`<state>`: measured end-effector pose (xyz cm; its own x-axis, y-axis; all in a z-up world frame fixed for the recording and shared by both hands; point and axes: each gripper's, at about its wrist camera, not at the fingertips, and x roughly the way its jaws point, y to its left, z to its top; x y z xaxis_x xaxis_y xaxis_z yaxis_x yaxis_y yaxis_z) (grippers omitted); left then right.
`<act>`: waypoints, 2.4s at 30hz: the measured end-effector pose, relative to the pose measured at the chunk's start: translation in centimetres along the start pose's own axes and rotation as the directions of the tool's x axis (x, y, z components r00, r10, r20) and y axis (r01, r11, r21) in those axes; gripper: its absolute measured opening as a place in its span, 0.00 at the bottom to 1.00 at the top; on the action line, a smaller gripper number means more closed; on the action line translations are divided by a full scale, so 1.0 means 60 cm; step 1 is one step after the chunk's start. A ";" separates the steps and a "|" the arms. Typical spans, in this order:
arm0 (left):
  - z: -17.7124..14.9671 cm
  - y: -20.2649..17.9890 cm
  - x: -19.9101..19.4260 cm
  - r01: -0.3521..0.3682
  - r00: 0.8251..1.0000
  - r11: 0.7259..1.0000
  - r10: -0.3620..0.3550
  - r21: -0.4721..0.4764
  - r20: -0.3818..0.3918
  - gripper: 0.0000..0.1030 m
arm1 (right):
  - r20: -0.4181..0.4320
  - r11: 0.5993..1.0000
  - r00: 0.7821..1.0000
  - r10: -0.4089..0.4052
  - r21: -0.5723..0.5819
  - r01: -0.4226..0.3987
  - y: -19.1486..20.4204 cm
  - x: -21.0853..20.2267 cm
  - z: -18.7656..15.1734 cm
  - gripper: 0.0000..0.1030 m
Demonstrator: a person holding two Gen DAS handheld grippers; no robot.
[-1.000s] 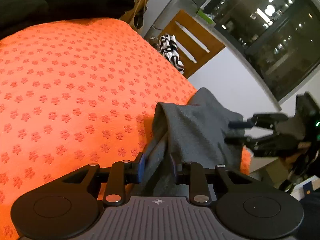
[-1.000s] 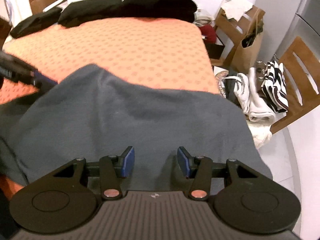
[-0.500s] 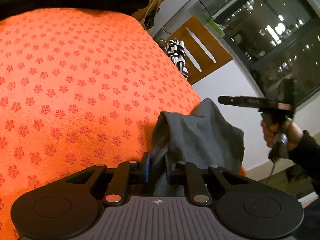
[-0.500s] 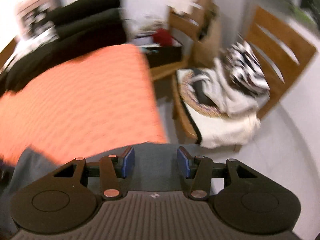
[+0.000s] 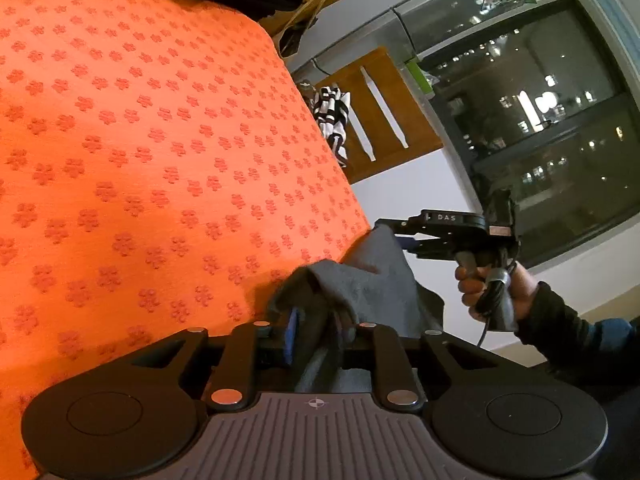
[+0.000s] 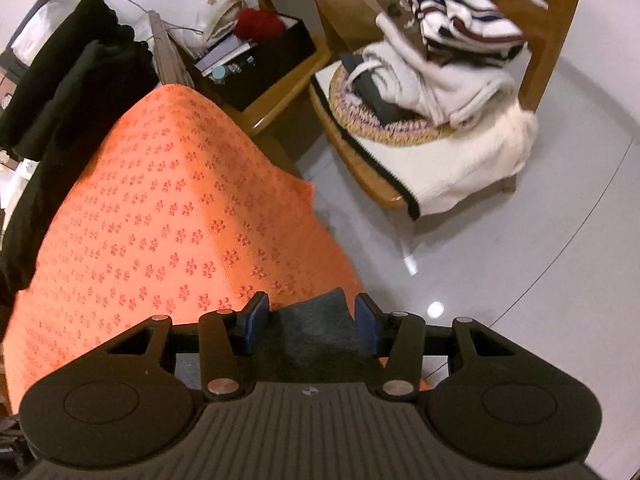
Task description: Fold clothes
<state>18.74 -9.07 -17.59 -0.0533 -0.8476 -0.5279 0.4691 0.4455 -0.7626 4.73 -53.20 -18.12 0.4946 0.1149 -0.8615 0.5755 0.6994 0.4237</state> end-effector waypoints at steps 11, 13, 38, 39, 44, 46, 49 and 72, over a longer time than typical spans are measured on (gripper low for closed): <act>-0.002 -0.001 -0.002 -0.001 0.999 1.000 0.001 -0.018 0.044 0.10 | 0.033 0.995 0.998 0.059 0.074 -0.062 -0.007 -0.028 -0.004 0.08; -0.002 -0.002 -0.006 -0.005 0.999 1.000 0.006 -0.017 0.054 0.09 | 0.050 0.995 0.997 0.060 0.079 -0.064 -0.010 -0.037 -0.005 0.09; -0.004 -0.035 -0.012 -0.070 0.987 0.998 0.070 -0.007 0.142 0.06 | 0.170 0.996 0.985 0.011 0.088 -0.026 -0.015 -0.085 -0.016 0.04; -0.005 -0.037 -0.016 -0.078 0.985 0.997 0.078 -0.002 0.151 0.06 | 0.180 0.997 0.984 0.000 0.080 -0.015 -0.013 -0.092 -0.017 0.04; -0.004 -0.039 -0.025 -0.117 0.978 0.993 0.113 0.016 0.173 0.06 | 0.195 0.994 0.978 -0.078 0.093 0.061 -0.023 -0.097 -0.024 0.03; -0.005 -0.037 -0.024 -0.128 0.977 0.992 0.124 0.013 0.173 0.06 | 0.191 0.991 0.977 -0.100 0.109 0.080 -0.029 -0.091 -0.026 0.03; -0.007 -0.036 -0.023 -0.152 0.974 0.988 0.148 0.012 0.174 0.06 | 0.189 0.990 0.975 -0.117 0.101 0.100 -0.030 -0.083 -0.032 0.04; -0.012 -0.076 -0.022 -0.289 0.940 0.954 0.267 0.081 0.212 0.06 | 0.263 0.992 0.964 -0.049 0.127 0.016 -0.033 -0.107 -0.038 0.01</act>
<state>16.02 -9.75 -13.67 0.2622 -0.7389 -0.6207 0.5345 0.6468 -0.5440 -1.08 -53.73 -14.10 0.6197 -0.1084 -0.7774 0.6610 0.6062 0.4423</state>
